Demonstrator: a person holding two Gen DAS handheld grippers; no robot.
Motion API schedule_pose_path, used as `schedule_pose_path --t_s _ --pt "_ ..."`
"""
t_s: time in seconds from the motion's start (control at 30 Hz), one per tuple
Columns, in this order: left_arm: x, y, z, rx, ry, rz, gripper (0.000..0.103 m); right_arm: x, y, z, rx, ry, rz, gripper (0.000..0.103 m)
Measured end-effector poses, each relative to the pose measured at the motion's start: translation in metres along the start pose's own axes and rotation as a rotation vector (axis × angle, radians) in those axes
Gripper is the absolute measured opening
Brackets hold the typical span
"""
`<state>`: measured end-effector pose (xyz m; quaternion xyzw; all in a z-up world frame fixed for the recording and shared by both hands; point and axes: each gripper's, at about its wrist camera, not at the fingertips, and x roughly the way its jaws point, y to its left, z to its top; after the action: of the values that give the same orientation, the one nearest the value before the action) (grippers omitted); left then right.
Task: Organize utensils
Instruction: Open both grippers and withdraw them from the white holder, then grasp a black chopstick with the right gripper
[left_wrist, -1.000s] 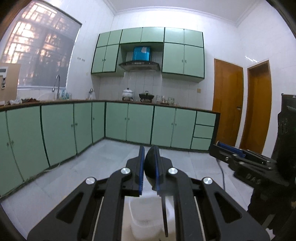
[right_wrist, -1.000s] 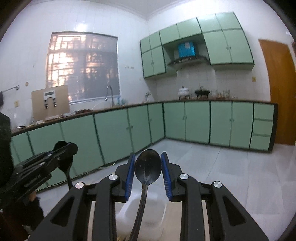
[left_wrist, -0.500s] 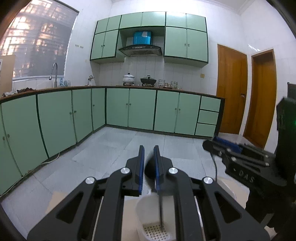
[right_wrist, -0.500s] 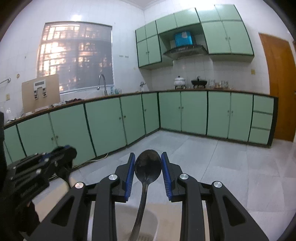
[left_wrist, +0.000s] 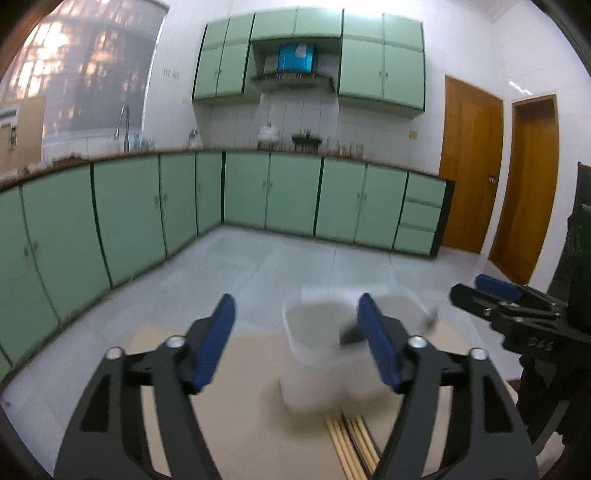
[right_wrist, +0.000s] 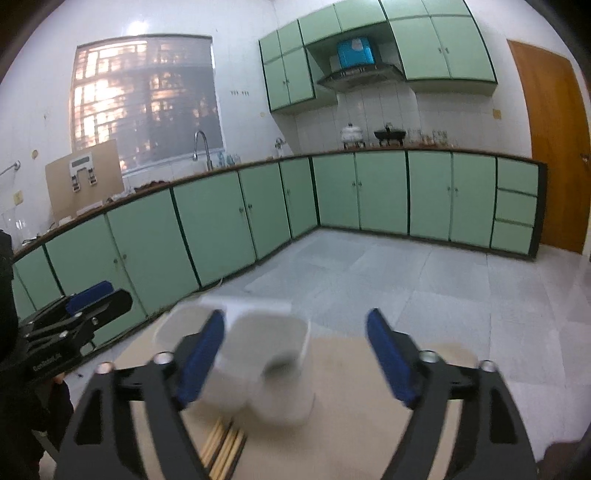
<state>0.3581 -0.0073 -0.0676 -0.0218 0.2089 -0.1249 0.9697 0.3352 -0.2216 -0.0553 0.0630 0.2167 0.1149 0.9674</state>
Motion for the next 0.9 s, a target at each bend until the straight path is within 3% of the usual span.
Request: schedule_pose_path --t_s 0.1,0.4,0.5,0.7,0.9 --pt "-0.023 0.002 -0.030 -0.033 0.092 -0.002 0.080 -0.027 0.005 -0.026 0.016 0.052 -0.015 0.087" --pt "-0.066 0.010 -0.124 -0.050 0.337 0.075 0.085 -0.078 0.028 -0.123 0.063 0.242 -0.096 0.087" --pt "-0.075 0.013 -0.141 -0.050 0.379 0.093 0.085 -0.090 0.036 -0.147 0.093 0.291 -0.076 0.085" --pt "-0.090 0.019 -0.169 -0.055 0.460 0.104 0.085 -0.100 0.055 -0.187 0.076 0.405 -0.044 0.069" --pt "-0.096 0.025 -0.183 -0.062 0.490 0.110 0.085 -0.103 0.075 -0.203 -0.011 0.436 -0.071 0.061"
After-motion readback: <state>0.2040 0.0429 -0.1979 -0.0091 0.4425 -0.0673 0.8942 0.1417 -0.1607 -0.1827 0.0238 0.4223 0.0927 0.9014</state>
